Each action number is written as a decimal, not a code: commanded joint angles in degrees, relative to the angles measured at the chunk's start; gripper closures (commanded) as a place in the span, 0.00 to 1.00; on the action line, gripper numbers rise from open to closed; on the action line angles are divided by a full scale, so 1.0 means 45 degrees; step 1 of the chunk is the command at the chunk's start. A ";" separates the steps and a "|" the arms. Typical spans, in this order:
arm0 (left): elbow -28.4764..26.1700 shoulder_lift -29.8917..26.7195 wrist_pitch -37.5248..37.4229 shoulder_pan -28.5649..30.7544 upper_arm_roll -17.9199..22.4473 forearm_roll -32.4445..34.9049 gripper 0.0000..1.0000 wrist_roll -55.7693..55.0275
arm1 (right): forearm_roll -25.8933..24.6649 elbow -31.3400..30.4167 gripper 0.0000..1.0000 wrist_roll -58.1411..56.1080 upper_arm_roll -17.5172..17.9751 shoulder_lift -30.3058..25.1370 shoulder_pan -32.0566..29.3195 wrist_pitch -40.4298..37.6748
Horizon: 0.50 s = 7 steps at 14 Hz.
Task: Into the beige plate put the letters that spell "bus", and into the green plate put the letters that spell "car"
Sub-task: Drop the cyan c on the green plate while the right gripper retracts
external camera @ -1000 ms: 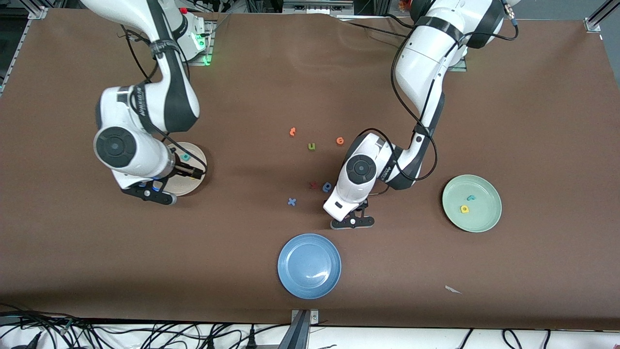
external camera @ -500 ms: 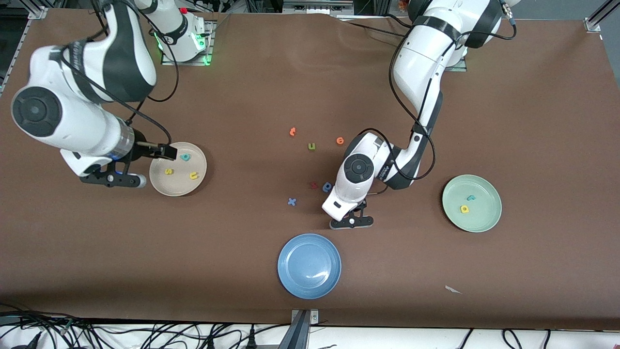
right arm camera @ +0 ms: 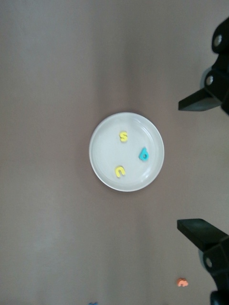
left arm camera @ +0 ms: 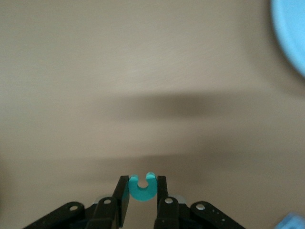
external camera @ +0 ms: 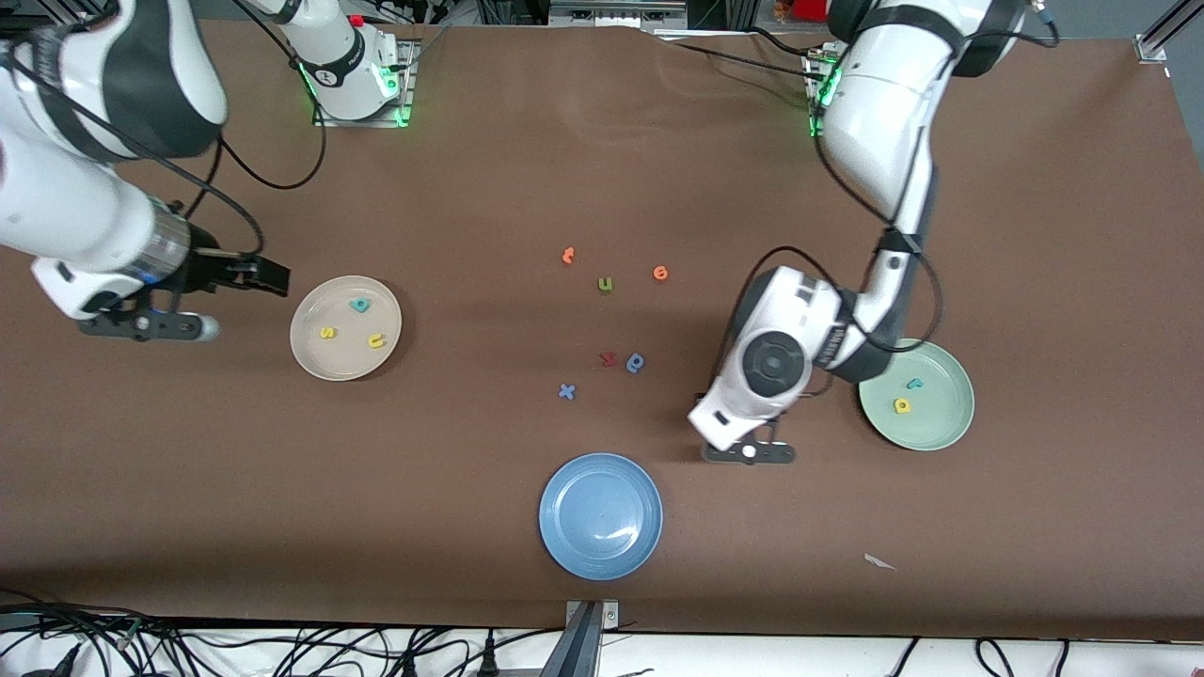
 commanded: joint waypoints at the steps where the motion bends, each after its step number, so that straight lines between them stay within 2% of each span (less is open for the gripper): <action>1: -0.0834 -0.0930 -0.0867 0.1366 -0.0133 0.0358 0.92 0.2811 | -0.0175 -0.0821 0.00 -0.0220 0.0511 -0.2039 -0.0805 -0.0176; 5: -0.2397 -0.2200 -0.0810 0.3184 -0.0153 0.0379 0.94 0.5881 | -0.0214 -0.0722 0.00 -0.2207 0.0199 -0.2395 -0.1138 -0.0454; 7: -0.2731 -0.2397 -0.0731 0.3907 -0.0153 0.0399 0.95 0.6879 | -0.0118 -0.0781 0.00 -0.2057 -0.0133 -0.2415 -0.1080 -0.0474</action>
